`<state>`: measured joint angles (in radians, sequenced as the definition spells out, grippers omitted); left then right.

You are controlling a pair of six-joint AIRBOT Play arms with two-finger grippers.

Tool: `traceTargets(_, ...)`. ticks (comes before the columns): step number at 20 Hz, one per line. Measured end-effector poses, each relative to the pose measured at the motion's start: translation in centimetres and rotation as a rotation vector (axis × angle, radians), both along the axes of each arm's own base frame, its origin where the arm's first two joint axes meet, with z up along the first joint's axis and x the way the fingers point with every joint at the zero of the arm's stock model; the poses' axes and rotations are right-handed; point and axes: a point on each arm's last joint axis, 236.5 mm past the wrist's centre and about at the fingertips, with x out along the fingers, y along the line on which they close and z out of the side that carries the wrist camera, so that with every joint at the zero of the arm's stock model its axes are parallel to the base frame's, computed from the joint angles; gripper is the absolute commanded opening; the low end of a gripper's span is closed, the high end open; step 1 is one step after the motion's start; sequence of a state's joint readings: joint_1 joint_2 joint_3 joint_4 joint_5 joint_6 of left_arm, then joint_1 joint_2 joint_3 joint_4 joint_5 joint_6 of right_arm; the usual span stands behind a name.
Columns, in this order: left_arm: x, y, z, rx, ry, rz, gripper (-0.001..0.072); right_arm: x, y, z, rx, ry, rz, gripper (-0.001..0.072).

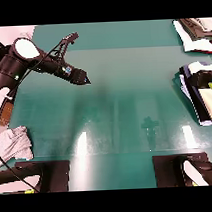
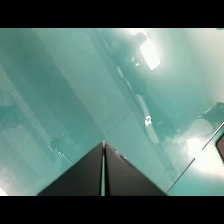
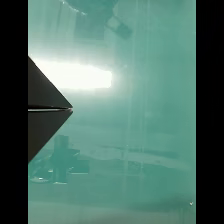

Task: Fold the shirts.

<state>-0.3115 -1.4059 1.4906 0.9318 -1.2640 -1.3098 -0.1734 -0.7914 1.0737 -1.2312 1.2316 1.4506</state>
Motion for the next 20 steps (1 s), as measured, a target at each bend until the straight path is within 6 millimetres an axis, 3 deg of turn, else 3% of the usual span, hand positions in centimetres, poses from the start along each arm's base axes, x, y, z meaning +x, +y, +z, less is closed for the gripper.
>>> traceTargets(11,0.0,0.0,0.0,0.000,-0.001,0.000,0.0022,-0.3,0.1,-0.2,0.001,0.013,0.005,0.0017)
traceTargets(16,1.2,0.1,0.8,-0.017,-0.037,0.034,0.0019,-0.8,0.3,-0.6,0.003,0.041,0.014,0.0017)
traceTargets(18,1.3,1.5,1.7,0.005,-0.048,0.066,0.0020,-1.0,0.3,-0.6,0.004,0.048,0.017,0.0017)
traceTargets(20,0.8,4.4,2.8,0.102,-0.088,0.103,0.0022,-1.2,0.4,-0.8,0.005,0.058,0.020,0.0017)
